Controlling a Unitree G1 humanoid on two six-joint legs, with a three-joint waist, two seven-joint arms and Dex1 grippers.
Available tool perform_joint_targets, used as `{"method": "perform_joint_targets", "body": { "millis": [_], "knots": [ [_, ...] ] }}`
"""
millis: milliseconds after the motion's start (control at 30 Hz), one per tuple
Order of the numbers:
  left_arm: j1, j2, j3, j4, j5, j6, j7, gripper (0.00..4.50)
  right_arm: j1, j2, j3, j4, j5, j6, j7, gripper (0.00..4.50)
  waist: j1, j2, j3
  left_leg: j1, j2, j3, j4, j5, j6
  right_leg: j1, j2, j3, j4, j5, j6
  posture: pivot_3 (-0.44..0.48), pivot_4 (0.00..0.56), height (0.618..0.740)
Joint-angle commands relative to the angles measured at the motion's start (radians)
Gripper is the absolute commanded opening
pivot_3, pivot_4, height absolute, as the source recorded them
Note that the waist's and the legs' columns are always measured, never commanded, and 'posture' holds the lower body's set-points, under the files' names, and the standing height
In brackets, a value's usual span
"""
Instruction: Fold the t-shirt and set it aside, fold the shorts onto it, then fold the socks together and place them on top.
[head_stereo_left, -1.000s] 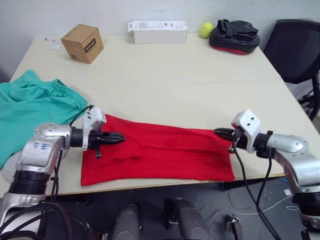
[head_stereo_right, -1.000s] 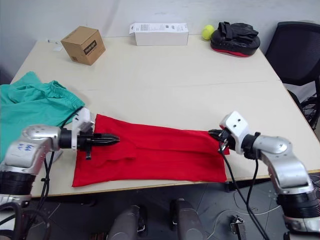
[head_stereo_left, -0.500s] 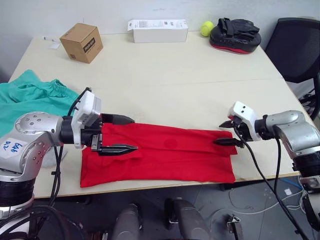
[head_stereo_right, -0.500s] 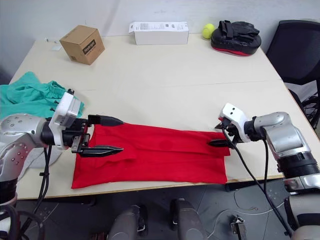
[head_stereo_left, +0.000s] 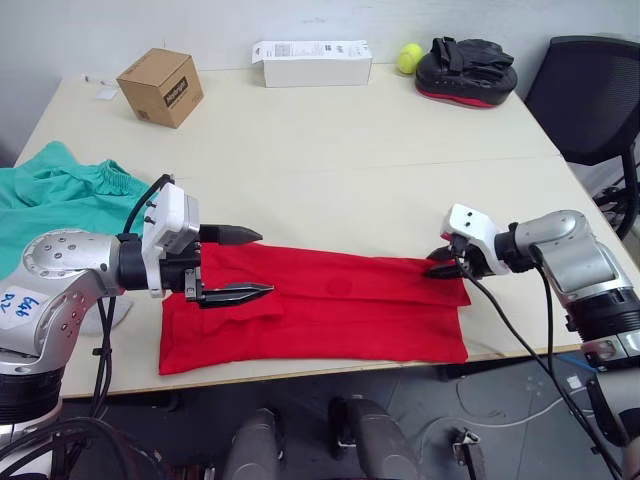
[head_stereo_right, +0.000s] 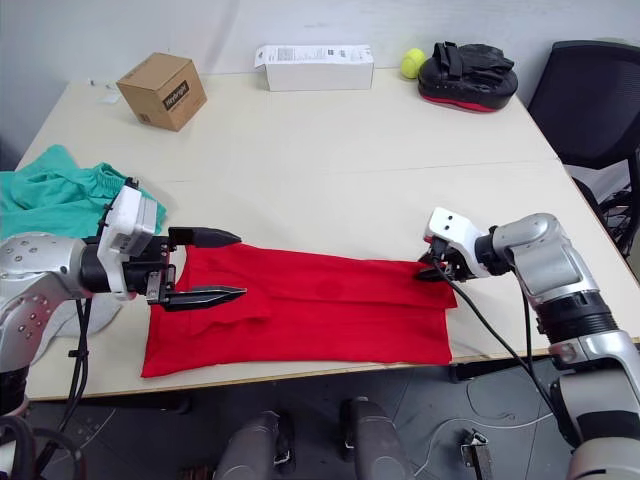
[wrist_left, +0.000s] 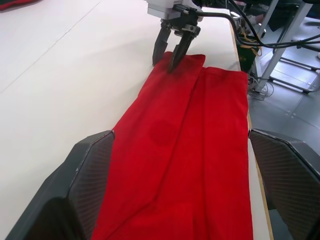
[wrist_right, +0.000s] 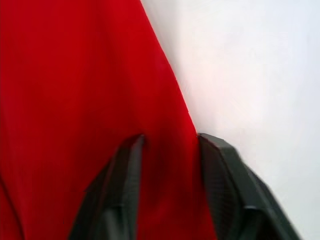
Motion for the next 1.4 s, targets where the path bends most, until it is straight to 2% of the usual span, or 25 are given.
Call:
{"method": "perform_joint_targets", "body": {
  "millis": [33,67,200,600,767,867,967,1200,1333,1367,1400],
  "knots": [
    [-0.012,0.019,0.009,-0.013,0.005,-0.025,0.002,4.50,-0.039,0.038,0.021,0.038,-0.044,-0.033,-0.032,0.33,-0.007,0.000,0.000,0.000,0.000,0.000,0.000,0.000,0.000,0.000,0.000,0.000,0.000,0.000,0.000,0.000,0.150,0.740],
    [-0.013,0.020,0.008,-0.010,0.007,-0.028,0.003,4.50,-0.059,0.052,0.022,0.058,-0.055,-0.044,-0.041,0.01,-0.010,0.000,0.000,0.000,0.000,0.000,0.000,0.001,0.001,0.000,0.000,0.000,0.000,0.000,0.000,0.000,0.150,0.740],
    [-0.009,0.020,0.009,-0.001,0.019,-0.043,0.010,4.50,-0.148,0.105,0.034,0.176,-0.113,-0.112,-0.096,0.01,-0.015,0.000,0.000,0.000,0.000,0.000,0.000,0.005,0.000,0.000,0.000,0.000,0.000,0.001,-0.002,0.000,0.150,0.740],
    [0.022,-0.001,0.022,-0.021,0.020,-0.052,0.062,4.50,-0.560,0.353,0.107,0.824,-0.336,-0.477,-0.371,0.01,-0.018,0.000,0.001,-0.001,0.000,0.000,-0.004,0.011,-0.007,-0.005,0.000,0.000,0.004,0.003,-0.005,0.000,0.150,0.740],
    [0.033,-0.008,0.028,-0.030,0.013,-0.052,0.089,4.50,-0.625,0.404,0.115,0.935,-0.406,-0.543,-0.480,0.01,-0.015,0.000,0.001,-0.007,0.000,0.000,-0.004,0.011,-0.008,-0.011,0.000,0.000,0.004,0.003,-0.005,0.000,0.150,0.740],
    [0.041,-0.009,0.031,-0.036,0.009,-0.049,0.100,4.50,-0.628,0.417,0.104,0.957,-0.422,-0.552,-0.481,0.01,-0.015,0.000,0.001,-0.007,0.000,0.001,-0.004,0.011,-0.008,-0.011,0.000,0.001,0.004,0.003,-0.005,0.000,0.150,0.740],
    [0.053,-0.004,0.030,-0.033,0.010,-0.053,0.101,4.50,-0.629,0.414,0.072,0.959,-0.407,-0.558,-0.459,0.61,-0.017,0.000,0.001,-0.006,0.000,0.001,-0.003,0.011,-0.007,-0.011,-0.001,0.001,0.005,0.003,-0.005,0.000,0.150,0.740],
    [0.022,0.029,-0.016,0.065,0.053,-0.073,0.049,4.50,-0.617,0.351,0.035,0.892,-0.383,-0.682,-0.408,2.96,-0.016,0.000,0.001,-0.006,0.000,0.001,-0.004,0.012,-0.008,-0.011,0.000,0.001,0.006,0.003,-0.006,0.000,0.150,0.740],
    [-0.072,0.074,-0.097,0.258,0.146,-0.147,-0.057,4.50,-0.527,0.251,0.006,0.725,-0.344,-0.785,-0.322,4.30,-0.012,0.000,0.001,-0.006,-0.001,0.000,-0.004,0.012,-0.008,-0.011,0.000,0.001,0.006,0.003,-0.006,0.000,0.150,0.740],
    [-0.112,0.078,-0.122,0.325,0.173,-0.169,-0.082,4.50,-0.483,0.222,-0.005,0.651,-0.326,-0.787,-0.297,4.48,-0.010,0.000,0.001,-0.006,-0.001,0.000,-0.004,0.012,-0.008,-0.011,0.000,0.001,0.006,0.003,-0.005,0.000,0.150,0.740],
    [-0.155,0.078,-0.145,0.393,0.199,-0.189,-0.105,4.50,-0.434,0.193,-0.018,0.569,-0.307,-0.781,-0.272,4.48,-0.008,0.000,0.001,-0.006,0.000,0.000,-0.004,0.012,-0.008,-0.011,0.000,0.000,0.006,0.003,-0.005,0.000,0.150,0.740]
  ]
}}
